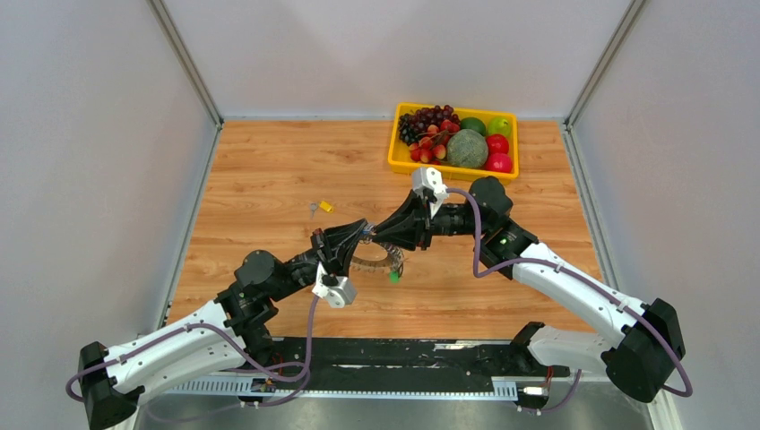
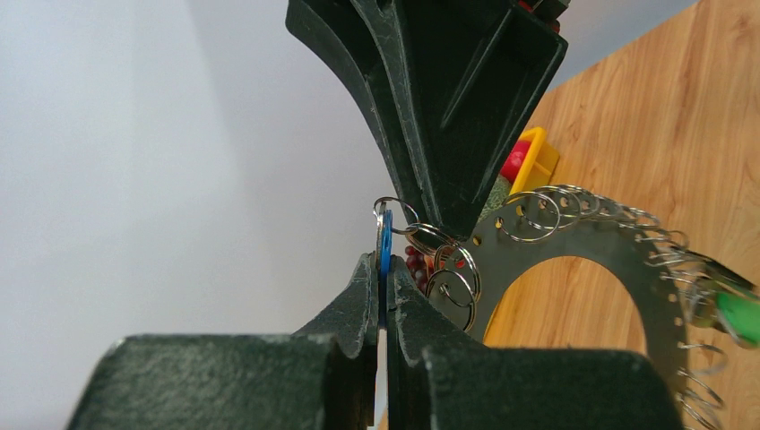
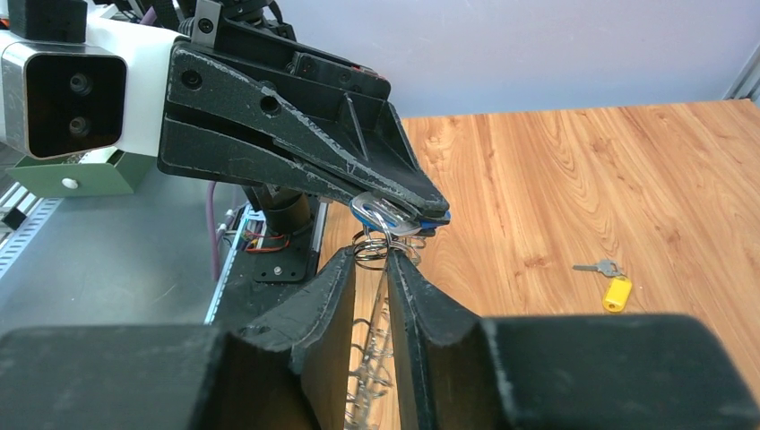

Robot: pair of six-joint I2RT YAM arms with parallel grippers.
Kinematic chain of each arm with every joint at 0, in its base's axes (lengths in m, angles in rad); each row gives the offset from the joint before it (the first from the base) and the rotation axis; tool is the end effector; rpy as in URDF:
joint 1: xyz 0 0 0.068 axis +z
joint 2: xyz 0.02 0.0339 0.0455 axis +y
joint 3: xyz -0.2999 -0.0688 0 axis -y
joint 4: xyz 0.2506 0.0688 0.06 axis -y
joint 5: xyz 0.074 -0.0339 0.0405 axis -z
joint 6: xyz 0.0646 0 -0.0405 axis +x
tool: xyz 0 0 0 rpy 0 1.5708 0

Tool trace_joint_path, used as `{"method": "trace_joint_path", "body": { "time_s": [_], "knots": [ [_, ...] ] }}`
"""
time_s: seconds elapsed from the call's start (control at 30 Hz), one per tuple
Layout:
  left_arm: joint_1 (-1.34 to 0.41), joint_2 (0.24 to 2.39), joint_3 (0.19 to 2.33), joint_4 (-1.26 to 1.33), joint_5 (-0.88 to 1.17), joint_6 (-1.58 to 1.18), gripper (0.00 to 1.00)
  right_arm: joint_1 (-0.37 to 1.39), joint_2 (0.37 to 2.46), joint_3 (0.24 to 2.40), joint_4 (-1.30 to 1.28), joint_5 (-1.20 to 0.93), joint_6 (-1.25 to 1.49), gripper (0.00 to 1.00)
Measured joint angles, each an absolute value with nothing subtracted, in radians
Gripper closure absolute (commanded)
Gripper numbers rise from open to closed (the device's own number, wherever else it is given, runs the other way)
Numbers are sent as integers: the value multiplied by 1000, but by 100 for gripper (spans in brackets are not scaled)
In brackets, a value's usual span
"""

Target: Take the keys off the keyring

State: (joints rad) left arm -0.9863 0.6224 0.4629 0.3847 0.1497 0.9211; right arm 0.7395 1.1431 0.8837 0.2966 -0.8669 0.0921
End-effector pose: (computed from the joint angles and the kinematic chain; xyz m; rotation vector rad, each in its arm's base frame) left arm 0.0845 -0.1452 0.3386 1.1692 0.6745 -0.1557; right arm 0.1655 0.2176 0.3844 -1.1882 1.2216 1.2943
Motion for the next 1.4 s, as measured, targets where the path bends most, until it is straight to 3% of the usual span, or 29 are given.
{"method": "trace_joint_path", "body": {
  "time_s": [0.23, 0.63, 0.87, 1.4],
  "knots": [
    [-986, 611, 463, 382, 170, 915, 100, 742, 1145, 884, 305, -893, 97, 67],
    [-986, 600, 463, 377, 187, 903, 100, 743, 1061, 857, 284, -841, 36, 64],
    [-986, 600, 463, 377, 192, 902, 100, 743, 1010, 832, 282, -766, -10, 73],
    [-986, 593, 463, 379, 197, 897, 100, 745, 1121, 831, 296, -748, 9, 73]
  ]
}}
